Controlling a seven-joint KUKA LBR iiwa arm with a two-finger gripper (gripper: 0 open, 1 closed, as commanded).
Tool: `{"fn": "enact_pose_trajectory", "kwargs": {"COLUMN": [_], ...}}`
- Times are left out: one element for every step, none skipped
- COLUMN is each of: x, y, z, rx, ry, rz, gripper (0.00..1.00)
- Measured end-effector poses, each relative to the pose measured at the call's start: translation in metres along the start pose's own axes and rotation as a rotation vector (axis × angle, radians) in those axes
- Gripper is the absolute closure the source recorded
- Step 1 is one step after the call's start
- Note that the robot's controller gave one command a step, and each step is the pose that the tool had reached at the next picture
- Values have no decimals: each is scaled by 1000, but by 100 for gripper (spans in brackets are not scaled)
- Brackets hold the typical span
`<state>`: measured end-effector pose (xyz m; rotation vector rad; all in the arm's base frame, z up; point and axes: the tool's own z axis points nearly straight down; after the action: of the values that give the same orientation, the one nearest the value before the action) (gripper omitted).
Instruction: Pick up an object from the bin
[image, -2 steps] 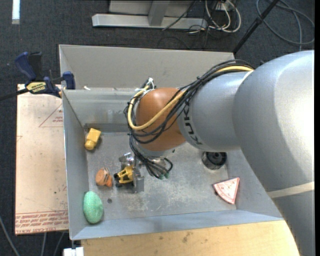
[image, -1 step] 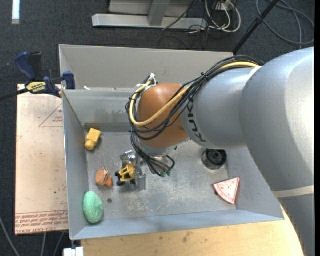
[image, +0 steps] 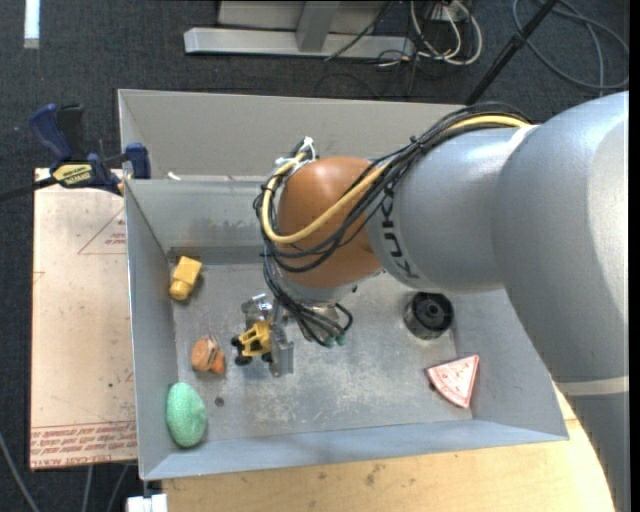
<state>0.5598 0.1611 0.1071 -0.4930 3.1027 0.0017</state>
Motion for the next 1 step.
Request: {"fn": "enact_pose_trajectory", "kwargs": {"x": [0], "y": [0], "z": [-14], "rx": [0], "ry": [0], "rz": [0], "gripper": [100]}}
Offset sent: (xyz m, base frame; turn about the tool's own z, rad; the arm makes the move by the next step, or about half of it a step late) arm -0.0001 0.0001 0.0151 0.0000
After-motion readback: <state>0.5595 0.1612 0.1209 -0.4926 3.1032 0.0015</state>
